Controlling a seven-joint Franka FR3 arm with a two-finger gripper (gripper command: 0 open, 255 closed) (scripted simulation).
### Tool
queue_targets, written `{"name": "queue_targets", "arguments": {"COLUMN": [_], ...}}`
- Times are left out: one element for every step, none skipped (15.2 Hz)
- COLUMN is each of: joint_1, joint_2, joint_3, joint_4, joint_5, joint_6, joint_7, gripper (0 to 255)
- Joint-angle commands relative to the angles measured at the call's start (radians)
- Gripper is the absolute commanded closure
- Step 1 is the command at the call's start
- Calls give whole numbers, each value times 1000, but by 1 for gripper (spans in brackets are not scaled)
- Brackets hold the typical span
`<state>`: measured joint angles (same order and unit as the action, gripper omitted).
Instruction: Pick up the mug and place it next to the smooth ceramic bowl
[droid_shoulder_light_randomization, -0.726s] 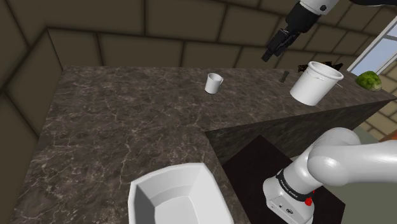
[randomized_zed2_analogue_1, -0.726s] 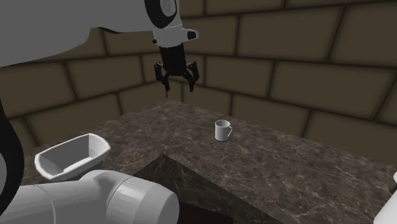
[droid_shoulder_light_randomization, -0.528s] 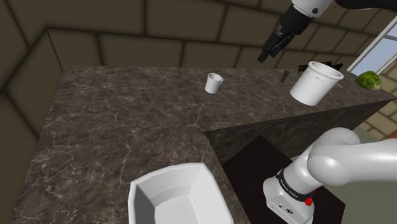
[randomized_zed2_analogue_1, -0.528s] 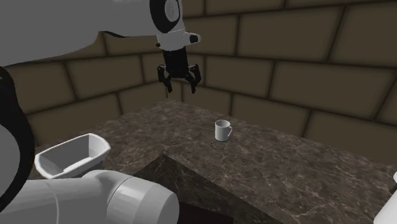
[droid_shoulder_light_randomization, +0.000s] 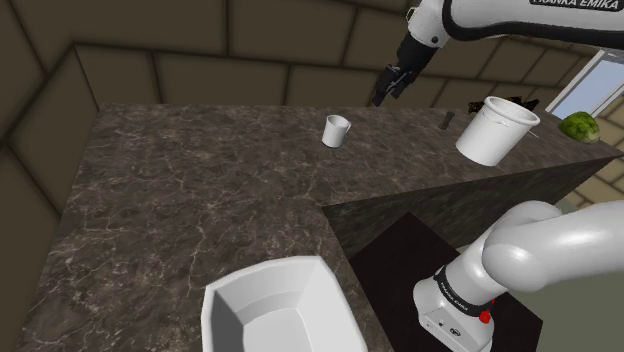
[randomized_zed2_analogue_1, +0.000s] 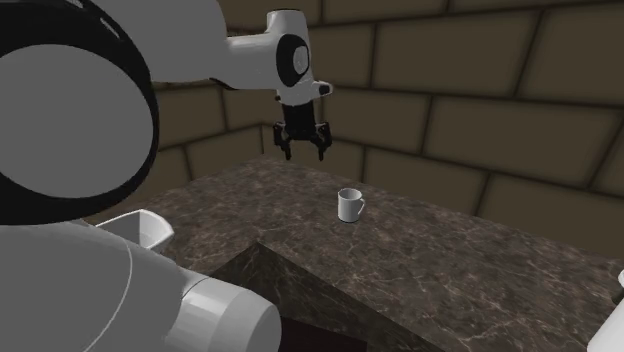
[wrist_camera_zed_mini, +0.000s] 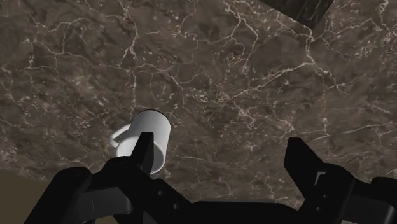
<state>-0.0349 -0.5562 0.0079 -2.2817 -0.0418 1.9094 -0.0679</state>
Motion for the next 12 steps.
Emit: {"name": "queue_targets", "arguments": {"joint_1": [-5,-8,-10,-12,-14,-16,-18,-20,-22,-24,-26,-28], "joint_2": [63,97,132,167,203,239,275,312,348,386,423,460], "joint_3": [-8,-11,-14,-16,-19,-22,-24,-27,-29,-31,-34,-36], "joint_4": [9,17,26,36,48,61,75,91,107,125,144,165], "joint_5": [-6,-8,-11,-13,-15,-17,-19,-20,-22,-23,-24,-25], "joint_6": [48,70,92,113,133,152,171,188,205,220,234,248], "joint_7": [-7,-9,-11,-13,-15,-17,-19,-21,-23,-25,-27,-29], "gripper": [0,0,0,0,0,0,0,0,0,0,0,0]}}
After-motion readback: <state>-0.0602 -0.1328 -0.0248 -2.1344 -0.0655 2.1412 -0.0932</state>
